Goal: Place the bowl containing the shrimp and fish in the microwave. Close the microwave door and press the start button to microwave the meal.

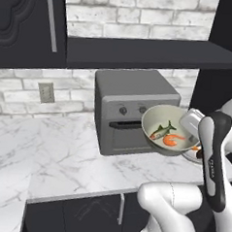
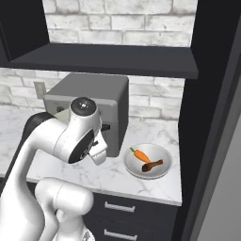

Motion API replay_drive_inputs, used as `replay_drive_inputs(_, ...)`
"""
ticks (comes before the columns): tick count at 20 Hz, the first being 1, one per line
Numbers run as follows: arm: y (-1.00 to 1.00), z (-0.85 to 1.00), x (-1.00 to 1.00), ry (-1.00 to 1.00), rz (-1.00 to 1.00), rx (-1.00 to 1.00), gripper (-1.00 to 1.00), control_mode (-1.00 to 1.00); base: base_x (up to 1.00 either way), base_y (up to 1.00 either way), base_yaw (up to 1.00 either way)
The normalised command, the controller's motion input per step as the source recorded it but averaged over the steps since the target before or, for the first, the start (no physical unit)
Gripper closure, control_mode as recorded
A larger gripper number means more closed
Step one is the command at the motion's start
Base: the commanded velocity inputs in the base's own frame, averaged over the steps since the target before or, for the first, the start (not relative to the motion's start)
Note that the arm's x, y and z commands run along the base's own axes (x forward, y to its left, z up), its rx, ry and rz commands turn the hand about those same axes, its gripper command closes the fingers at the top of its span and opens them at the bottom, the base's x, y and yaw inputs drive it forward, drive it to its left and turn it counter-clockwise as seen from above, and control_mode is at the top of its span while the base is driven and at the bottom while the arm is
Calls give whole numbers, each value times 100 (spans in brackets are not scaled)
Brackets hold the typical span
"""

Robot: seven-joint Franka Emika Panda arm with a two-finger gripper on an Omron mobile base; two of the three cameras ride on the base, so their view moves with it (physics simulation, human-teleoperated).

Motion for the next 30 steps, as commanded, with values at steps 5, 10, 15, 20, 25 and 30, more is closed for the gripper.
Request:
replay_drive_inputs(5,0,0,0,0,0,0,100,100,-15,0,0)
replay_drive_inputs(10,0,0,0,0,0,0,100,100,-69,0,0)
replay_drive_inputs(15,0,0,0,0,0,0,100,100,-89,0,0)
replay_drive_inputs(20,0,0,0,0,0,0,100,100,-73,0,0)
replay_drive_inputs(25,0,0,0,0,0,0,100,100,-55,0,0)
replay_drive_inputs(30,0,0,0,0,0,0,100,100,-16,0,7)
